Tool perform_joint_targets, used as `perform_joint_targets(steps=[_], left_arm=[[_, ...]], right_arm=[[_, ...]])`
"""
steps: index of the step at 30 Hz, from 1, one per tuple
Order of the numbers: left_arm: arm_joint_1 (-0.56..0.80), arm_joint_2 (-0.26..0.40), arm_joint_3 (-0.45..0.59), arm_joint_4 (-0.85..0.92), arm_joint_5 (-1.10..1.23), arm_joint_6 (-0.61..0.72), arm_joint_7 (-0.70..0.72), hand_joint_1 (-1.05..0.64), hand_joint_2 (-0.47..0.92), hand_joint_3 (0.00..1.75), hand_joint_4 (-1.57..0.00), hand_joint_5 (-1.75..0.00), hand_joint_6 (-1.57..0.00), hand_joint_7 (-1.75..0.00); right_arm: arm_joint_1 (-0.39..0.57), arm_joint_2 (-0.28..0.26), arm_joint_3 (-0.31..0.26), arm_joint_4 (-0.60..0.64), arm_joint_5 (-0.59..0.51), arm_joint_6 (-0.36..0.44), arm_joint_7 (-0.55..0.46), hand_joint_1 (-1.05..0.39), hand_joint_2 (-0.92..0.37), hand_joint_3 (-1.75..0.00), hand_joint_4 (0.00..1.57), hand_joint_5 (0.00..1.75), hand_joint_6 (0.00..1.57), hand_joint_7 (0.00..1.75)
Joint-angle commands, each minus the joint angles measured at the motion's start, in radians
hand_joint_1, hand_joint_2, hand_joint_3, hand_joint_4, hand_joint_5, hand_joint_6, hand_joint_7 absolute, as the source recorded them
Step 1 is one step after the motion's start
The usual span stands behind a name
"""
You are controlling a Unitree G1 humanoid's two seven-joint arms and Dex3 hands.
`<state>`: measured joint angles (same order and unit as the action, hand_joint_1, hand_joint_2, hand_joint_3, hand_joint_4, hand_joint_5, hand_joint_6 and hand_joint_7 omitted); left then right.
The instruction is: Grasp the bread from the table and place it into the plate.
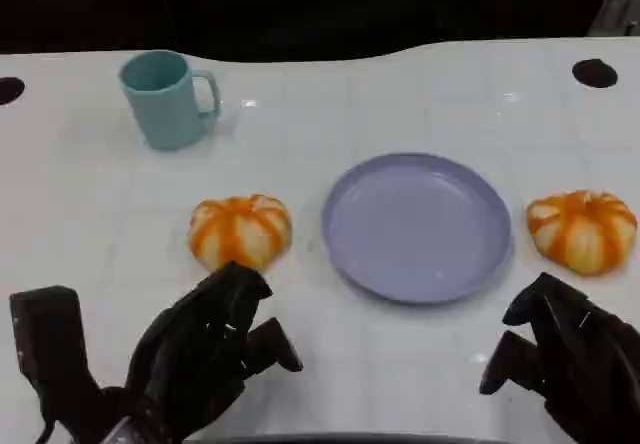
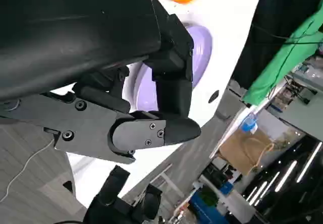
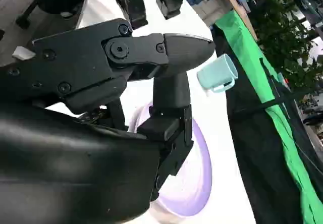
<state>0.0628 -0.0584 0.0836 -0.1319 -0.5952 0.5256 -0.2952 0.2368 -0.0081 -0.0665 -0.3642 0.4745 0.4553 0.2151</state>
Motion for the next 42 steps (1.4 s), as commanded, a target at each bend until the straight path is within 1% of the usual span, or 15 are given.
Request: perform_joint_targets(steps=[1, 7, 13, 24, 30, 31, 32, 33, 34, 36, 37, 39, 40, 41, 42], left_arm=[[-0.006, 0.011, 0.005, 0.004, 0.001, -0.004, -0.001, -0.57, 0.92, 0.43, -0.76, -1.75, -0.51, -1.75], [-0.007, 0.009, 0.005, 0.001, 0.000, -0.001, 0.003, -0.57, 0.92, 0.42, -0.76, -1.75, -0.50, -1.75], [-0.009, 0.009, 0.010, 0.006, -0.005, 0.000, 0.000, -0.56, 0.92, 0.41, -0.76, -1.75, -0.50, -1.75], [-0.010, 0.010, 0.010, 0.006, 0.000, -0.005, -0.001, -0.57, 0.92, 0.40, -0.77, -1.75, -0.50, -1.75], [-0.011, 0.031, -0.014, 0.011, 0.049, -0.082, -0.039, -0.58, 0.92, 0.47, -0.72, -1.75, -0.47, -1.75], [-0.020, 0.052, -0.036, 0.020, 0.113, -0.173, -0.057, -0.58, 0.92, 0.47, -0.72, -1.75, -0.46, -1.75], [-0.032, 0.075, -0.060, 0.038, 0.192, -0.287, -0.074, -0.58, 0.92, 0.42, -0.66, -1.68, -0.48, -1.52], [-0.041, 0.090, -0.078, 0.054, 0.249, -0.372, -0.086, -0.55, 0.92, 0.36, -0.62, -1.56, -0.50, -1.19], [-0.046, 0.097, -0.088, 0.068, 0.284, -0.430, -0.094, -0.54, 0.92, 0.34, -0.60, -1.51, -0.52, -1.06], [-0.048, 0.096, -0.092, 0.092, 0.303, -0.478, -0.101, -0.53, 0.92, 0.32, -0.59, -1.47, -0.53, -0.95], [-0.068, 0.137, -0.113, 0.102, 0.398, -0.539, -0.076, -0.53, 0.92, 0.32, -0.59, -1.47, -0.54, -0.93], [-0.105, 0.213, -0.148, 0.112, 0.583, -0.636, -0.027, -0.49, 0.92, 0.16, -0.47, -1.13, -0.53, -0.55], [-0.116, 0.232, -0.158, 0.115, 0.640, -0.664, -0.011, -0.48, 0.92, 0.11, -0.41, -1.01, -0.55, -0.38], [-0.130, 0.254, -0.169, 0.123, 0.705, -0.695, 0.012, -0.48, 0.92, 0.09, -0.39, -0.97, -0.55, -0.32], [-0.139, 0.268, -0.176, 0.131, 0.749, -0.719, 0.030, -0.50, 0.92, 0.08, -0.31, -0.92, -0.53, -0.26]], right_arm=[[-0.006, -0.009, -0.010, -0.011, 0.011, 0.005, -0.006, -0.48, -0.92, -0.30, 0.69, 1.75, 0.58, 1.58], [-0.007, -0.014, -0.009, -0.007, 0.007, -0.001, 0.002, -0.47, -0.92, -0.33, 0.70, 1.75, 0.58, 1.58], [-0.006, -0.008, -0.009, -0.015, 0.009, 0.009, -0.011, -0.47, -0.92, -0.32, 0.70, 1.75, 0.59, 1.58], [-0.007, -0.009, -0.007, -0.011, 0.009, 0.002, -0.003, -0.47, -0.92, -0.31, 0.70, 1.75, 0.58, 1.59], [-0.004, -0.007, -0.003, -0.016, 0.007, 0.004, -0.008, -0.47, -0.92, -0.32, 0.71, 1.75, 0.59, 1.58], [-0.004, -0.006, -0.002, -0.014, 0.004, 0.000, -0.007, -0.47, -0.92, -0.32, 0.71, 1.75, 0.59, 1.58], [-0.005, -0.004, -0.001, -0.012, 0.004, -0.003, -0.008, -0.47, -0.92, -0.32, 0.71, 1.75, 0.59, 1.58], [-0.005, -0.002, -0.001, -0.011, 0.004, -0.004, -0.008, -0.47, -0.92, -0.32, 0.71, 1.75, 0.59, 1.58], [-0.005, -0.001, -0.001, -0.010, 0.004, -0.005, -0.008, -0.47, -0.92, -0.32, 0.71, 1.75, 0.59, 1.58], [-0.006, 0.000, -0.001, -0.009, 0.004, -0.004, -0.008, -0.47, -0.92, -0.31, 0.71, 1.75, 0.59, 1.58], [-0.009, 0.003, -0.003, -0.010, 0.005, 0.002, -0.014, -0.47, -0.92, -0.31, 0.71, 1.75, 0.59, 1.58], [-0.015, 0.006, -0.005, -0.011, 0.008, 0.010, -0.022, -0.47, -0.92, -0.31, 0.71, 1.75, 0.60, 1.58], [-0.017, 0.007, -0.005, -0.011, 0.008, 0.012, -0.024, -0.47, -0.92, -0.30, 0.71, 1.75, 0.60, 1.57], [-0.020, 0.006, -0.006, -0.006, 0.007, 0.010, -0.022, -0.47, -0.92, -0.30, 0.71, 1.75, 0.60, 1.57], [-0.022, 0.005, -0.006, -0.003, 0.007, 0.009, -0.020, -0.47, -0.92, -0.30, 0.71, 1.75, 0.60, 1.58]])
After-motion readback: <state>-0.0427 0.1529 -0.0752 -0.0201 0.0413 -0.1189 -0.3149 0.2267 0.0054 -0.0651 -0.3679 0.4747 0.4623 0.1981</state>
